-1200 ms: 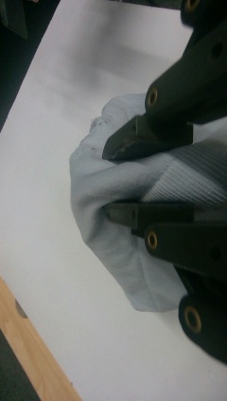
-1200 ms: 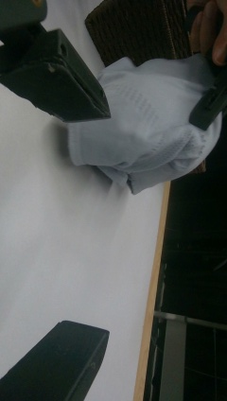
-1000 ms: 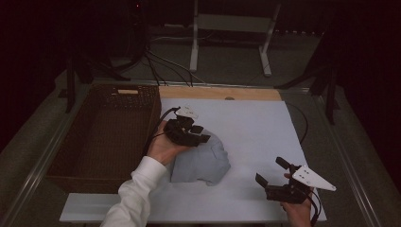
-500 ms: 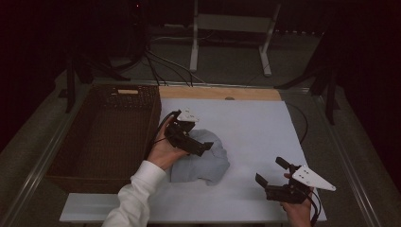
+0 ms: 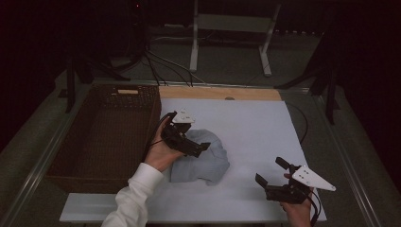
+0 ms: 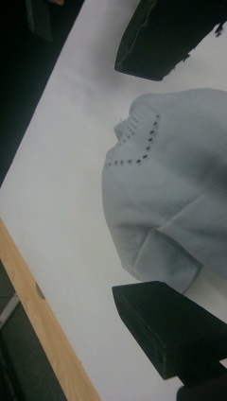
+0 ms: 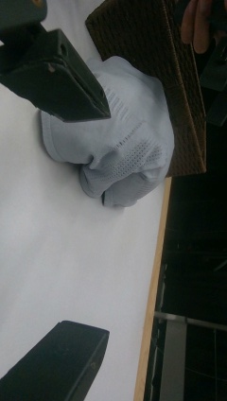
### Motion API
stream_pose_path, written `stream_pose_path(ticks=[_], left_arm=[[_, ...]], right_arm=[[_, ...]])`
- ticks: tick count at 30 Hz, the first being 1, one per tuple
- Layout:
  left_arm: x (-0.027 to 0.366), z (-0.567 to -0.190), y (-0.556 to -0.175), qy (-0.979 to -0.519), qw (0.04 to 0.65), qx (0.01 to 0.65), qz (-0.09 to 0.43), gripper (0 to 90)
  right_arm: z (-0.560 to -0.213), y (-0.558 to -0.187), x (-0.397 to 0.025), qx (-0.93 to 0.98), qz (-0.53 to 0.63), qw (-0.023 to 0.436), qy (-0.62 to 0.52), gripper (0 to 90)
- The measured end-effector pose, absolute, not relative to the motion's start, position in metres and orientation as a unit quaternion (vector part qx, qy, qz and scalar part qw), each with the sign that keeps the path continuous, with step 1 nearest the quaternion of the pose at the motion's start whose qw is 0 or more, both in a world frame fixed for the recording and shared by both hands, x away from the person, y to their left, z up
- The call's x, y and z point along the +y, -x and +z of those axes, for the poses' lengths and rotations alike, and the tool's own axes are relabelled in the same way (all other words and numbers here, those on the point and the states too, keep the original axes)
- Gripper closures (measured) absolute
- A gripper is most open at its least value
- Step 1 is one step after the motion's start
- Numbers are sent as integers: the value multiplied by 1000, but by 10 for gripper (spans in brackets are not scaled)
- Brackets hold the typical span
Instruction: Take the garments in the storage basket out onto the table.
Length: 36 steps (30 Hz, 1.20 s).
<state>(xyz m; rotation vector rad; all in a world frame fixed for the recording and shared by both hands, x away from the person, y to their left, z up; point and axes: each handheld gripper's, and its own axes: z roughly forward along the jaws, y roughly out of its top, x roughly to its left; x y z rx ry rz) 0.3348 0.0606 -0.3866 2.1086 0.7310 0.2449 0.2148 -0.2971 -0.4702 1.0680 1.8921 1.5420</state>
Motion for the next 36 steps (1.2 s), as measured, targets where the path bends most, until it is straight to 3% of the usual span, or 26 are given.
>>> stream_pose_path(ticks=[36], left_arm=[[88, -385, -317, -821, 472, 289, 139, 0]], right_arm=[[-471, -215, -296, 692, 561, 236, -388, 2]])
